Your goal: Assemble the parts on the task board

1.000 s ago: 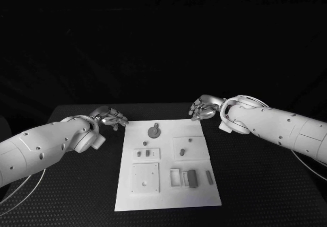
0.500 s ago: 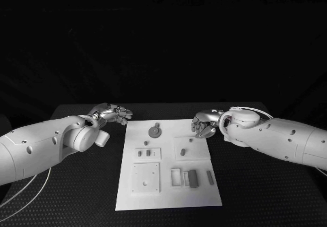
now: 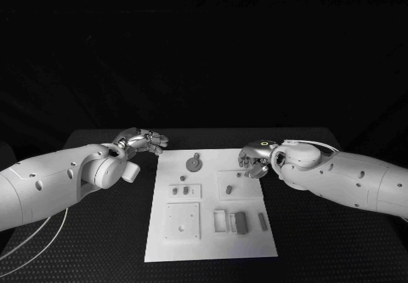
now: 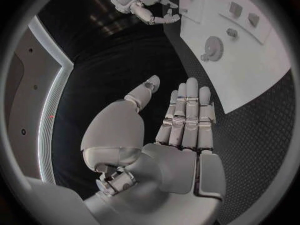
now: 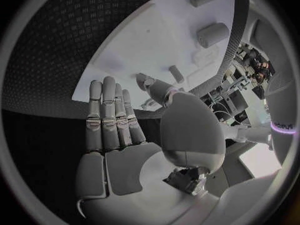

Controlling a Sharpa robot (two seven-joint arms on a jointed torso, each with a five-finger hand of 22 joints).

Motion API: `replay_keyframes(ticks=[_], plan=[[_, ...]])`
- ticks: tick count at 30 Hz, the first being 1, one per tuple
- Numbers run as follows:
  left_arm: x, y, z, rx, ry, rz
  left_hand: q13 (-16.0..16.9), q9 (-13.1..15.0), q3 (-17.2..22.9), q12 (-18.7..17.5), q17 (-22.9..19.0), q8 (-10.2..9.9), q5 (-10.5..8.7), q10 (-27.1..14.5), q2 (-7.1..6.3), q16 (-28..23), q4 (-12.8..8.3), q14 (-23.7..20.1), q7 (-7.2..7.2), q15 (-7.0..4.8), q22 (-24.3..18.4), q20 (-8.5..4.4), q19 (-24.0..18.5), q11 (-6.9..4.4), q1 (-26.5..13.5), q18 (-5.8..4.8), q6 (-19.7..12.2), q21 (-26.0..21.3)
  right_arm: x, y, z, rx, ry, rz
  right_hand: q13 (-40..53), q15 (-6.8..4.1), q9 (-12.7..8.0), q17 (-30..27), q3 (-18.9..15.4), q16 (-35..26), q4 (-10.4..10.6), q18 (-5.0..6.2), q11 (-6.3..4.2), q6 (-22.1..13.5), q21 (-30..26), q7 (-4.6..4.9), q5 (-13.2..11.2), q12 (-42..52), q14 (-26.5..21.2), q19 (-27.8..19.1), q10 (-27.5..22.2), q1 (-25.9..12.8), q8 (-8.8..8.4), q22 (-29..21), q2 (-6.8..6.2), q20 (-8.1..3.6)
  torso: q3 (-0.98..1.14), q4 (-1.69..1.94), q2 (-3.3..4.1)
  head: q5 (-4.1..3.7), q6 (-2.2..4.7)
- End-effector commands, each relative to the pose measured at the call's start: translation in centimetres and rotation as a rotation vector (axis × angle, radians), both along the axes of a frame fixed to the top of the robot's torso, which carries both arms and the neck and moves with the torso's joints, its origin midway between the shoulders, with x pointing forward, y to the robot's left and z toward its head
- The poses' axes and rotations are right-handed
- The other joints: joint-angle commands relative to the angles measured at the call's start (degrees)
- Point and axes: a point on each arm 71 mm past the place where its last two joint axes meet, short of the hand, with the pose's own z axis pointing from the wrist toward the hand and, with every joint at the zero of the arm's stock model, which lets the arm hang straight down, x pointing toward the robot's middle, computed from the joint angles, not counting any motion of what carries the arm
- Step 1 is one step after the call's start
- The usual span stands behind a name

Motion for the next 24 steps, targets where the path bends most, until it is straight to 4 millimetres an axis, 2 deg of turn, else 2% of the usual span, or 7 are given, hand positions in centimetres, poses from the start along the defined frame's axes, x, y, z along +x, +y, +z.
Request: replay_keyframes(ticks=[1,8,16,17,24], plan=[[0.1,-0.2,0.3,-0.018,-0.020,0.002,-0.07,-0.08,-0.27,0.22,0.12,0.25,-0.11,0.06,0.11,-0.24,0.02,0.51,0.51,-0.05,0.04,0.10,0.40,0.54,-0.34,0.43,0.01,-0.27,-0.1,0.4,-0.3,-0.016,-0.026,0.010,-0.02,-0.06,-0.09,0.10,0.28,-0.17,0.20,0.74,0.07,0.06,-0.04,0.09,-0.28,-0.39,0.32,0.30,0.56,-0.02,-0.05,0.06,-0.55,-0.22,0.02,0.07,0.08,0.06,-0.05],[0.1,-0.3,0.3,-0.017,-0.020,0.003,-0.15,-0.11,-0.40,0.19,0.23,0.31,-0.15,0.04,-0.02,-0.65,0.10,0.40,0.59,0.04,0.04,0.17,0.36,0.60,-0.52,0.39,-0.07,-0.44,-0.3,0.9,-0.6,-0.005,-0.023,0.021,-0.09,-0.08,-0.17,0.20,0.58,-0.26,0.37,0.74,0.06,0.22,-0.10,-0.04,-0.47,-0.63,0.33,0.32,0.65,0.15,0.03,0.10,-0.57,-0.25,0.04,0.10,0.10,0.26,-0.29],[0.0,-0.4,0.3,-0.019,-0.017,-0.002,-0.23,-0.17,-0.46,0.14,0.30,0.25,-0.17,-0.08,-0.06,-0.87,0.16,0.37,0.67,0.09,0.05,0.21,0.33,0.66,-0.63,0.37,-0.28,-0.54,-0.8,1.5,-1.4,0.001,-0.003,0.037,-0.10,-0.07,-0.20,0.26,0.76,-0.33,0.54,0.74,0.05,0.42,-0.13,-0.10,-0.67,-0.72,0.33,0.32,0.82,0.18,0.13,0.13,-0.54,-0.24,0.06,-0.03,0.08,0.46,-0.36],[0.0,-0.4,0.3,-0.019,-0.017,-0.004,-0.26,-0.20,-0.50,0.13,0.36,0.21,-0.19,-0.12,-0.08,-0.94,0.21,0.40,0.71,0.10,0.06,0.22,0.35,0.68,-0.71,0.38,-0.40,-0.58,-0.8,1.6,-1.5,0.002,-0.003,0.036,-0.05,-0.13,0.15,0.29,1.73,-0.45,0.79,0.72,-0.07,2.11,-0.30,-0.66,-2.02,-0.65,0.21,0.13,1.21,0.82,1.07,0.09,0.35,-0.24,0.06,-0.03,0.08,0.46,-0.36],[0.0,-0.5,0.3,-0.020,-0.014,-0.008,-0.30,-0.24,-0.54,0.13,0.46,0.19,-0.21,-0.14,-0.05,-1.08,0.30,0.45,0.78,0.11,0.08,0.24,0.38,0.70,-0.81,0.39,-0.55,-0.63,-1.0,1.8,-1.8,-0.009,0.002,0.044,0.20,-0.42,0.17,0.73,3.73,-0.60,1.89,0.74,-0.63,4.26,-0.30,-1.13,-2.57,-0.47,0.37,0.36,3.23,1.21,2.00,0.39,0.77,-0.24,0.10,0.03,0.06,0.30,-0.49]])
